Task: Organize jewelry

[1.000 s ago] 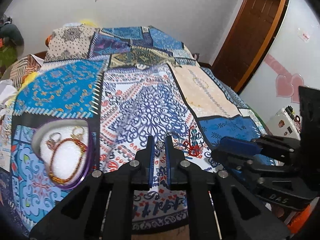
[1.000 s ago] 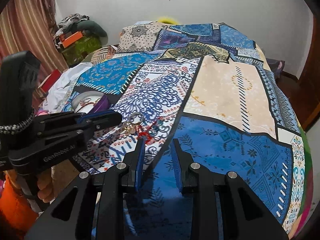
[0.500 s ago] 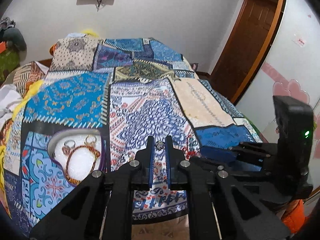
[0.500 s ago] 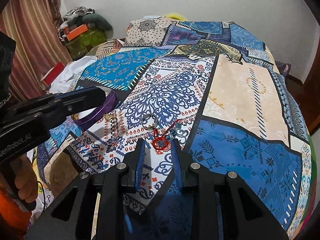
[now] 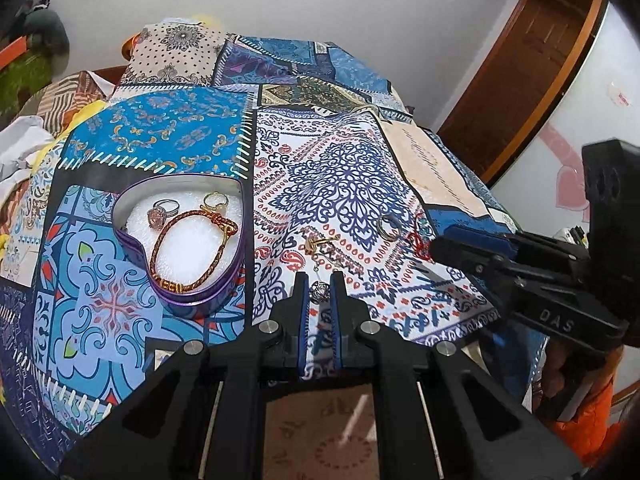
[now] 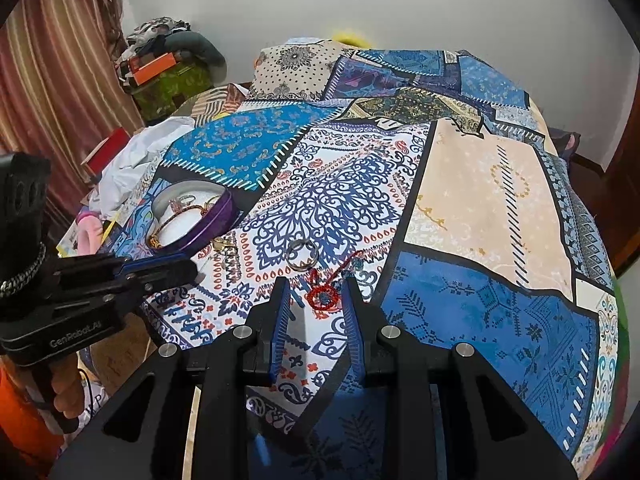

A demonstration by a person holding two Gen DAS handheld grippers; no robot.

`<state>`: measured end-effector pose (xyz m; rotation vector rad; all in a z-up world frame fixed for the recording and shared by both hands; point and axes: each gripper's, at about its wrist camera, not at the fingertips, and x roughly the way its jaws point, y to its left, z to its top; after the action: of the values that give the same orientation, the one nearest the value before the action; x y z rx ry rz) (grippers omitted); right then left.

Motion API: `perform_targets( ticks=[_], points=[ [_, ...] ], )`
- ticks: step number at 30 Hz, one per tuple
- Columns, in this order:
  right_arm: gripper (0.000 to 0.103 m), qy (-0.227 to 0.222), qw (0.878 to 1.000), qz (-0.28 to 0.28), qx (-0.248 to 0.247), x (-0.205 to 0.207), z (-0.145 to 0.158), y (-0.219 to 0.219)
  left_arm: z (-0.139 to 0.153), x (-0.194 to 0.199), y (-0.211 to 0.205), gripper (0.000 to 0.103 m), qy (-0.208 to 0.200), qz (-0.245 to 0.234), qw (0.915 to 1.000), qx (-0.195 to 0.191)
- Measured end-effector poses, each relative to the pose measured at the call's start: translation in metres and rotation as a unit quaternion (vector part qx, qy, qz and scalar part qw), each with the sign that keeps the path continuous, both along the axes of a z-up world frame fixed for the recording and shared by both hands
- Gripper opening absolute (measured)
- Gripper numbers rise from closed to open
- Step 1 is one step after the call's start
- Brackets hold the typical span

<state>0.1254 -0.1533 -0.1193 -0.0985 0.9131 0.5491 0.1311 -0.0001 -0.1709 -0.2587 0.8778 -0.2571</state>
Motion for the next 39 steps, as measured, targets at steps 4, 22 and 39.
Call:
perform_targets(
  ticks=[4, 22, 39],
  points=[
    [0.024, -0.002, 1.000, 0.005, 0.001, 0.000, 0.003, 0.006, 0.003, -0.005, 0.001, 0.009, -0.008, 0.005, 0.9999, 0.011],
    [0.024, 0.005, 0.998, 0.063, -0.014, 0.007, -0.004, 0.079, 0.015, -0.022, 0.050, 0.009, -0.041, 0.044, 0.9982, 0.008],
    [0.016, -0.006, 0.997, 0.061, -0.044, 0.005, -0.009, 0.087, 0.029, -0.028, 0.068, 0.009, -0.064, 0.063, 0.9959, 0.011]
  ],
)
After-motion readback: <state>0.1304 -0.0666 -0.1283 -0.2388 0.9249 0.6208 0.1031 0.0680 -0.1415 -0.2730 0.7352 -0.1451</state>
